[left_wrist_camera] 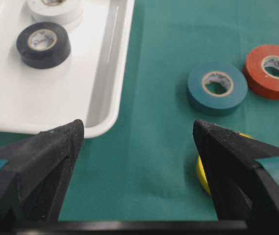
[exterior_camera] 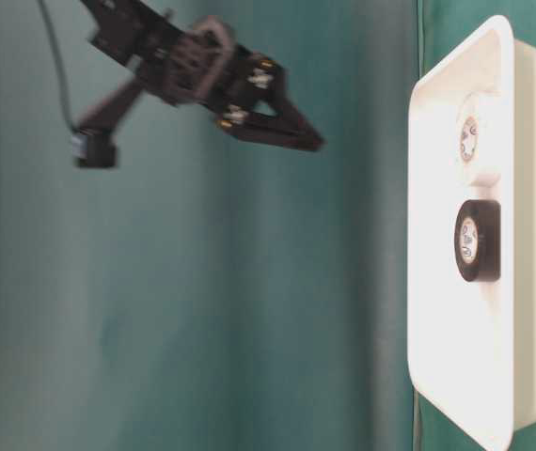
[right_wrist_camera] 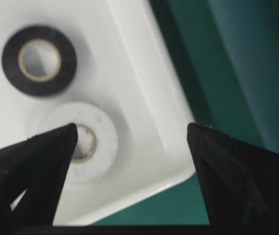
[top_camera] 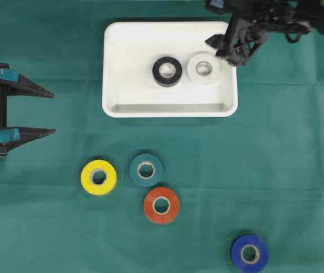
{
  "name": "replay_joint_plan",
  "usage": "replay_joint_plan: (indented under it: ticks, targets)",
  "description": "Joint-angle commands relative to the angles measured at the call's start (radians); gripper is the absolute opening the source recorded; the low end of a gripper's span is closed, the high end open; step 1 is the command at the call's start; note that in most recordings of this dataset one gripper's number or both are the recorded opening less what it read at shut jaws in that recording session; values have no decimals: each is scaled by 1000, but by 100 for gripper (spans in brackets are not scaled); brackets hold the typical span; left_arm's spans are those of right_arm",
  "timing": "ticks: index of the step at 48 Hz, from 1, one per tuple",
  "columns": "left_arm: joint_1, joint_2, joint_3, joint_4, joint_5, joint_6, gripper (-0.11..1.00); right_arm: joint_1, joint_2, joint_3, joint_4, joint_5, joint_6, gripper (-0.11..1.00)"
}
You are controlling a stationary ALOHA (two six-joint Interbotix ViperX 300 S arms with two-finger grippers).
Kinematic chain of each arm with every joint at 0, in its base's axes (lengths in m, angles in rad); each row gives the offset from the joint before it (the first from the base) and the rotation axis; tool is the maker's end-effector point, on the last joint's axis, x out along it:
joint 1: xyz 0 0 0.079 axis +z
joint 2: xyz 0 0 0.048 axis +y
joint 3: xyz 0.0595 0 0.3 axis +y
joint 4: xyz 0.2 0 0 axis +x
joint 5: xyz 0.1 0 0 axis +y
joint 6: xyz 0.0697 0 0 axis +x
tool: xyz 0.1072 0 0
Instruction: Pick up the tape from a random location and place it into the white case.
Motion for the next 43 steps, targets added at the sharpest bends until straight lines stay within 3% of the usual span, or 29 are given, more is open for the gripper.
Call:
replay_joint_plan:
  ticks: [1, 11, 31, 43]
  targets:
    - [2, 6, -14, -2, -3, -2, 90, 0, -48, -14, -3, -2, -2, 87]
    - [2, 6, -14, -2, -3, -2, 90, 23, -51, -5, 2, -5, 2, 86]
    - [2, 6, -14, -2, -5, -3, 90, 342, -49, -5, 2, -86, 5, 86]
    - [2, 6, -14, -2, -3, -3, 90, 399, -115, 38, 2, -100, 5, 86]
